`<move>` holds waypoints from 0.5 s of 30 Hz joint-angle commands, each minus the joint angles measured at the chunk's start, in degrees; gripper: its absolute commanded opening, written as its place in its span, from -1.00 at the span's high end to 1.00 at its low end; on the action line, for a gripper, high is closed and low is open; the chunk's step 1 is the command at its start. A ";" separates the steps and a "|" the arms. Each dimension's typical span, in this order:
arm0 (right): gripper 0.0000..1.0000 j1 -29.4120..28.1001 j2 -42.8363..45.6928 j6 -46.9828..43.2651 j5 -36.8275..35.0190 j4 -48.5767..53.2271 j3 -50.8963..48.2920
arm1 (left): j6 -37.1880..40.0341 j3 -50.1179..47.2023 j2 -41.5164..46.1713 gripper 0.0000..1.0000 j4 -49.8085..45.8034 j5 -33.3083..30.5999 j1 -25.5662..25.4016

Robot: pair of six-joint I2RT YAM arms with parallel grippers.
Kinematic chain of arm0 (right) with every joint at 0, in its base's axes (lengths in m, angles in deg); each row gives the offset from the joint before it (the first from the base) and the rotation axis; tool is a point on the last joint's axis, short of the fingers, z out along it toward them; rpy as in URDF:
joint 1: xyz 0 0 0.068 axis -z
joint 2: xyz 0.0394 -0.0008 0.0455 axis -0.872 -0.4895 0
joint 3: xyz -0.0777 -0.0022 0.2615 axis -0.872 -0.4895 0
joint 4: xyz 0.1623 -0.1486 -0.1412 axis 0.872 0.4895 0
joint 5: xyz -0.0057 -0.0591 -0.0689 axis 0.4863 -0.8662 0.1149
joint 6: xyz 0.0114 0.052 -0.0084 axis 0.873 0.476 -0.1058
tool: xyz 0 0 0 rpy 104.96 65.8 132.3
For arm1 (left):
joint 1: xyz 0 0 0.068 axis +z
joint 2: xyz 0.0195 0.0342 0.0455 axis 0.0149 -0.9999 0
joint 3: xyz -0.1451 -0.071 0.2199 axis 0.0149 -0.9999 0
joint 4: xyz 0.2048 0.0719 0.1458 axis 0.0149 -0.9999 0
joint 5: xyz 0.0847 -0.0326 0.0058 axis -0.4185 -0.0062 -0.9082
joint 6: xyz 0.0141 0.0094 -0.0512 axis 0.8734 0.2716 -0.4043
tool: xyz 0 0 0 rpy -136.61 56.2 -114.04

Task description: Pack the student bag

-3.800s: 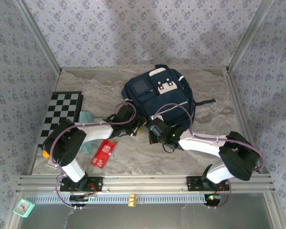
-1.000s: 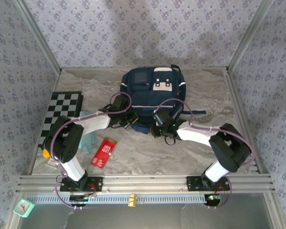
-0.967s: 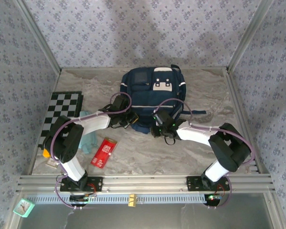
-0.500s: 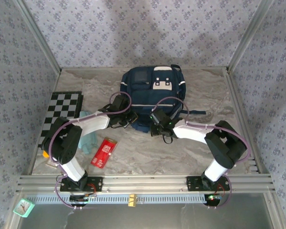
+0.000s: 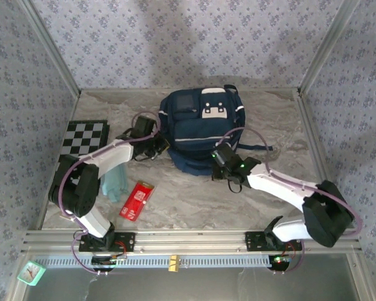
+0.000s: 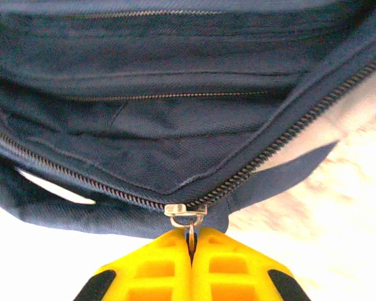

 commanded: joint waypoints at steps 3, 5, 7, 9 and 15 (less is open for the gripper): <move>1.00 1.07 2.21 -3.19 5.53 5.51 0.43 | 6.85 6.34 -2.18 1.00 -2.31 -0.62 4.29; 1.00 -2.09 0.03 -3.18 7.05 4.75 3.90 | 8.32 8.50 -3.91 1.00 -2.18 2.09 5.47; 1.00 -4.10 -2.88 -2.32 8.86 2.54 6.94 | 8.22 9.09 -3.78 1.00 -1.72 4.16 5.77; 1.00 -4.84 -5.46 -1.25 11.79 -1.09 8.57 | 5.89 6.55 -1.38 1.00 -0.38 4.13 4.91; 1.00 -5.55 -9.41 -0.46 14.02 -3.98 9.40 | -1.64 -4.44 9.29 0.42 -0.02 1.98 -1.05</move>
